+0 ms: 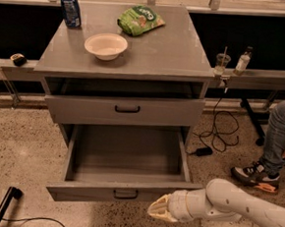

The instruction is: Close middle drawer

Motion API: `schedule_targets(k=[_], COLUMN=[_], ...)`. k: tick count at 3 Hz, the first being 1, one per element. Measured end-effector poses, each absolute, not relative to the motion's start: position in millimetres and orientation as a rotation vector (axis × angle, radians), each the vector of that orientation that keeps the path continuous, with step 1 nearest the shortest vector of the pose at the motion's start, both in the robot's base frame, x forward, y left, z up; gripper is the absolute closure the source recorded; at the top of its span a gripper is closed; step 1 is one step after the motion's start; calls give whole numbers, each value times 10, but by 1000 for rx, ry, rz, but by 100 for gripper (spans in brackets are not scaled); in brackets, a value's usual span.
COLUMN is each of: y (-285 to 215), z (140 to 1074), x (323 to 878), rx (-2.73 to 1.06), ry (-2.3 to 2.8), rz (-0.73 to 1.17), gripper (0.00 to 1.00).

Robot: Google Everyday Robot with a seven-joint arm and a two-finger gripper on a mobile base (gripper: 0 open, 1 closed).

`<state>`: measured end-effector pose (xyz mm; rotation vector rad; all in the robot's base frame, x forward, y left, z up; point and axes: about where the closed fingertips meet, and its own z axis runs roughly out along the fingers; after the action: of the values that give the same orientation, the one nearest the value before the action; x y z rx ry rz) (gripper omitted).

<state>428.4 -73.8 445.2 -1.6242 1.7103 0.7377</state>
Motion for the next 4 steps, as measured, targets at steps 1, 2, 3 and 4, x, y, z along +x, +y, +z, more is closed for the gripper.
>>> schedule_targets(k=[1, 2, 3, 4], y=[-738, -726, -751, -746], z=[4451, 4370, 4170, 4042], x=[4285, 4416, 4694, 4824], rx=[-1624, -1626, -1582, -1575], ry=[1710, 1749, 1709, 1673], rz=[737, 659, 558, 511], gripper=[100, 100, 100, 100])
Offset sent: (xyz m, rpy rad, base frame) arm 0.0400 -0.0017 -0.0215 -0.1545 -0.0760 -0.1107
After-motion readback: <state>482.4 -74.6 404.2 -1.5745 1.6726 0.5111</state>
